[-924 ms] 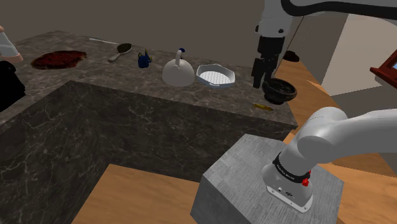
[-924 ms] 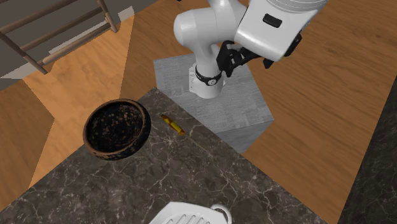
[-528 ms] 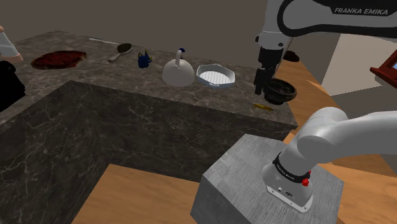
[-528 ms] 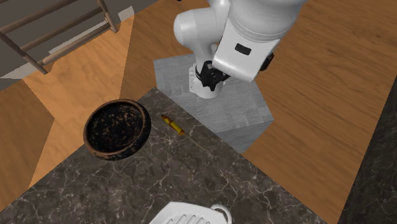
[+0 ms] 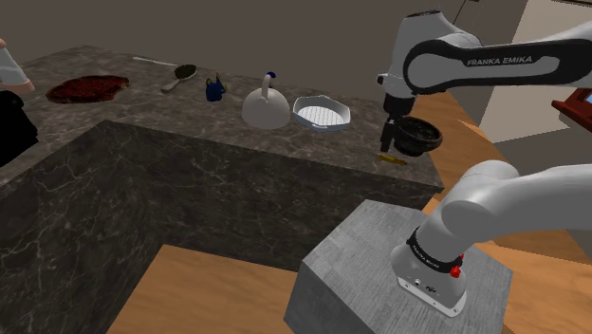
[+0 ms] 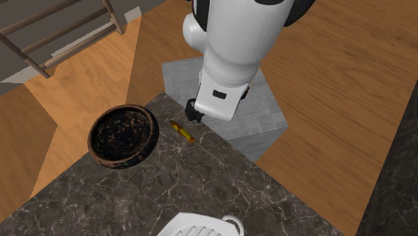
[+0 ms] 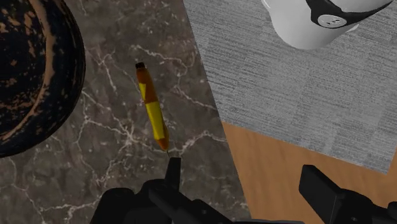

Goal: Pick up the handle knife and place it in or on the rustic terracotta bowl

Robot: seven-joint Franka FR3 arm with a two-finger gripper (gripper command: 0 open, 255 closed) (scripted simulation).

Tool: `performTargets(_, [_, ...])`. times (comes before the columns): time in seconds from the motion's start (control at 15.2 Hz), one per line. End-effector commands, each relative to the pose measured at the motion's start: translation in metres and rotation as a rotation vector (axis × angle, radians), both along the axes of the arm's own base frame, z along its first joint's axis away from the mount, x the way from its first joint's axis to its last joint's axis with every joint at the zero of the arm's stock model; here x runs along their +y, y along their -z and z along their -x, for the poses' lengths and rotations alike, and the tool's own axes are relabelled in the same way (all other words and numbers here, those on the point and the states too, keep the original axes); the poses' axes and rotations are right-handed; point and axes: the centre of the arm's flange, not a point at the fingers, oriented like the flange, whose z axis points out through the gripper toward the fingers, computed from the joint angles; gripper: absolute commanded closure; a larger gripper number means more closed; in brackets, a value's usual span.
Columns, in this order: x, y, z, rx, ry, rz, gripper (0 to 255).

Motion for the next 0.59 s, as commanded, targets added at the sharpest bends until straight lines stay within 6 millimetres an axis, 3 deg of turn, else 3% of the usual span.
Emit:
performTargets(0.0, [-0.017,0.021,-0.002,-0.016,-0.046,0.017,0])
performTargets(0.33, [-0.056,0.063,-0.014,-0.049,-0.15,0.054,0])
performTargets(0.53, [-0.058,0.079,-0.013,-0.049,-0.15,0.054,0])
